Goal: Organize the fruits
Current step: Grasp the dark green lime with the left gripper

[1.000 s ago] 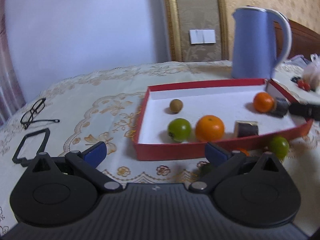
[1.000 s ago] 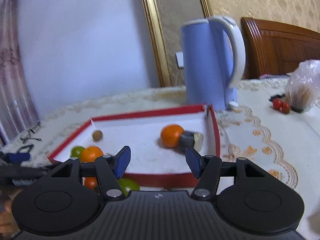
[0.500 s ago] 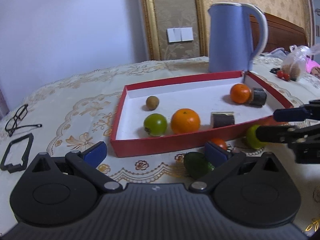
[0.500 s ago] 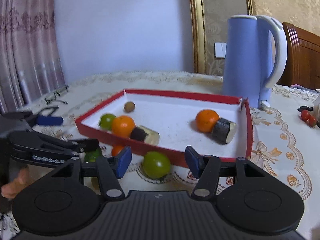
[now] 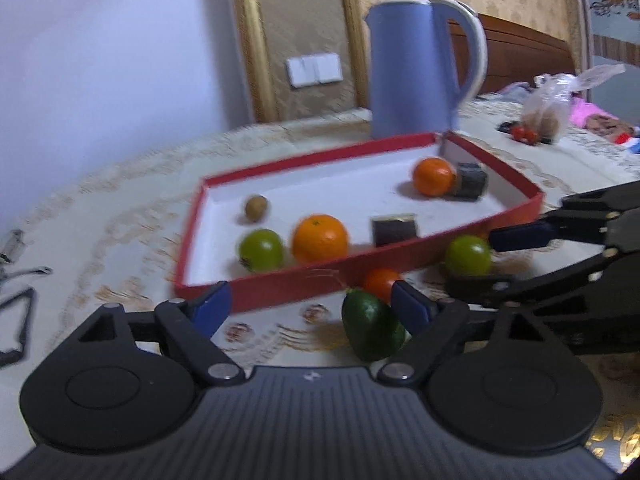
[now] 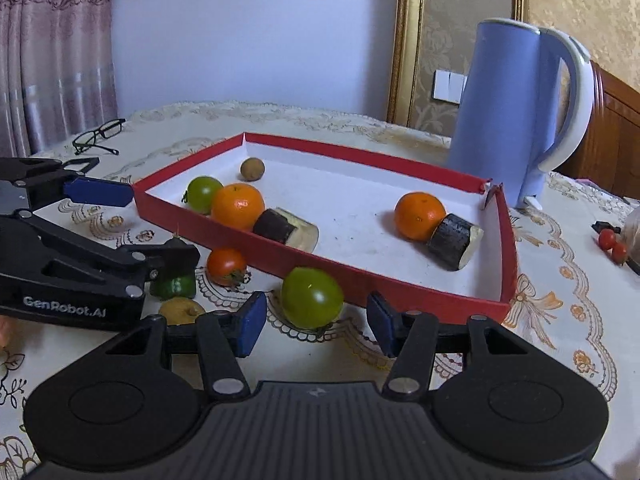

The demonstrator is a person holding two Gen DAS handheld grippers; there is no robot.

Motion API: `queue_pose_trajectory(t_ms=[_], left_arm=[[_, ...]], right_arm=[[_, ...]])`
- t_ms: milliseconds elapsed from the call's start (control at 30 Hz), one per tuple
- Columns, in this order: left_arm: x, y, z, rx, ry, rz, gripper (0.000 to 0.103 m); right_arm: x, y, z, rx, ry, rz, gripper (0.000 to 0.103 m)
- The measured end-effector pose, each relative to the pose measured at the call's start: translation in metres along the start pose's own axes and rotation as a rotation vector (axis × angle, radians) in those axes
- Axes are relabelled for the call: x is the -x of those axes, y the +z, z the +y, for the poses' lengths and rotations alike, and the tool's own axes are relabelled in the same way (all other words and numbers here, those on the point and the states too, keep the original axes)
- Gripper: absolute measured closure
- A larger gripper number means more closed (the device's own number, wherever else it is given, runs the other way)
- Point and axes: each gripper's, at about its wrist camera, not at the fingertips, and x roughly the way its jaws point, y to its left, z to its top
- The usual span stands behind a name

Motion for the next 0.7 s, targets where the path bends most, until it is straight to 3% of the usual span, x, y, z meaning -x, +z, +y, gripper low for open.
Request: queue_pose_trajectory(t_ms=[100, 367, 433, 633, 700], left_arm=[[-0.007, 0.001, 0.005, 0.037, -0.056, 0.04, 0.019], [-0.009, 0.003, 0.002, 0.042, -0.028, 0.03, 0.019], [-0.01, 0.003, 0.001, 0.039, -0.041, 0.036, 0.022], [-0.019, 0.006, 0.003, 0.068, -0.155, 0.09, 0.053], [-0.021, 0.006, 0.006, 0.094, -0.211, 0.101, 0.07]], right_arm=[[-0.004, 0.0, -0.001, -0.01, 0.0, 0.018, 0.053], [-0.007, 0.001, -0.008, -0.057, 0.015, 0.028, 0.054], [-0.007, 0.001, -0.01, -0.067, 0.027, 0.022, 0.061], [-0.007, 0.002, -0.007, -0.045, 0.039, 0.019, 0.069], [-0.007, 0.002, -0.005, -0.039, 0.033, 0.018, 0.07]])
